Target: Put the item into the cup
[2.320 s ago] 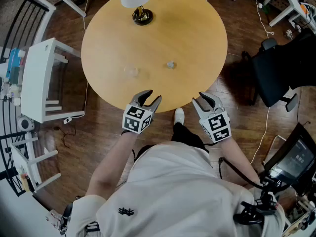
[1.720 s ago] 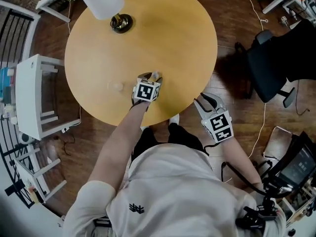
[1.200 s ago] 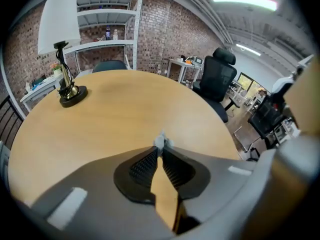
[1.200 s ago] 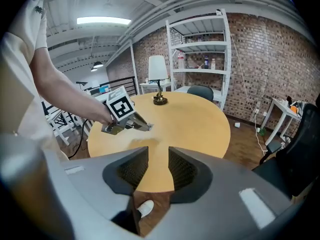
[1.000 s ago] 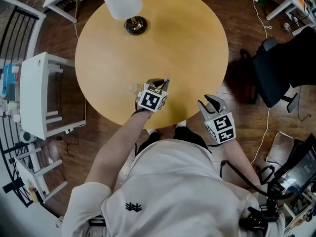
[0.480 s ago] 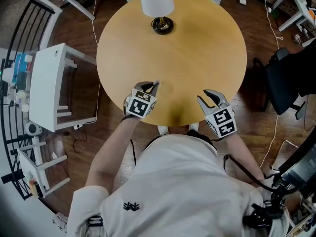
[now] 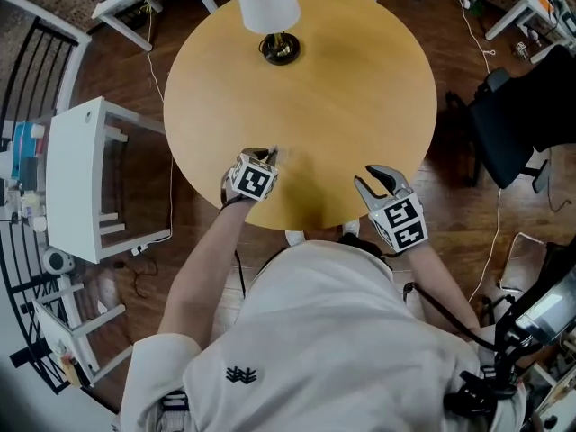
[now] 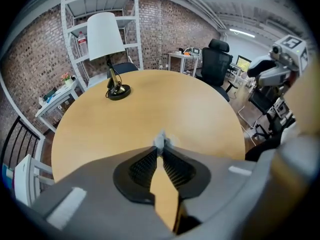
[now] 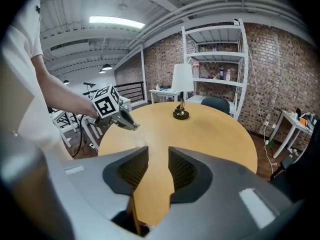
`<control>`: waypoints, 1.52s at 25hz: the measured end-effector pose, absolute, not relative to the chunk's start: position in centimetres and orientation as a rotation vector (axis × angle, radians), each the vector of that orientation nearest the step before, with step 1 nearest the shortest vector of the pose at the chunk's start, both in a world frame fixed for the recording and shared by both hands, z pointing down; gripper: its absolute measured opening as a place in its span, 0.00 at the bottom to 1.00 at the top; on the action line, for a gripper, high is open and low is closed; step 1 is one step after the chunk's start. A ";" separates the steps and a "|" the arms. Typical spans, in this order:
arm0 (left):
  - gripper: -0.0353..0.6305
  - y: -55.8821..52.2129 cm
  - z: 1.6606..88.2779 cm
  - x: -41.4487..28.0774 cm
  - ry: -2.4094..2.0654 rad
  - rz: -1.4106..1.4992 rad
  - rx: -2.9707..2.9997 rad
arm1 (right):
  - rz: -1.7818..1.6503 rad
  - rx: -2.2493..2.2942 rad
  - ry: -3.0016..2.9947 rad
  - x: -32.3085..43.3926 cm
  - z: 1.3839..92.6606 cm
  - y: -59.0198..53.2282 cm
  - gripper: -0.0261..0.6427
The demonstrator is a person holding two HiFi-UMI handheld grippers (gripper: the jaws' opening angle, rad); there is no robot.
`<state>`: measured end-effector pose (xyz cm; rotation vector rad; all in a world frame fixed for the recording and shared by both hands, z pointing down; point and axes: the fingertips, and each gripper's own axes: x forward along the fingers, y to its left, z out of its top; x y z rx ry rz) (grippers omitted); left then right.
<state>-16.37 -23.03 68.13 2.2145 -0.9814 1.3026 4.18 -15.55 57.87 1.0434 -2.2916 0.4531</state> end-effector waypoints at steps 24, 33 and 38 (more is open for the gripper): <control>0.17 -13.5 60.4 -21.1 -0.998 0.844 2.460 | 0.411 1.171 -2.201 -0.3 56.0 -8.0 0.23; 0.17 -3.4 52.9 -22.6 -1.130 0.542 2.532 | 0.319 1.102 -2.281 -0.7 53.0 -2.5 0.23; 0.17 3.3 50.3 -19.8 -1.262 0.480 2.497 | 0.272 1.064 -2.366 1.9 50.9 2.7 0.23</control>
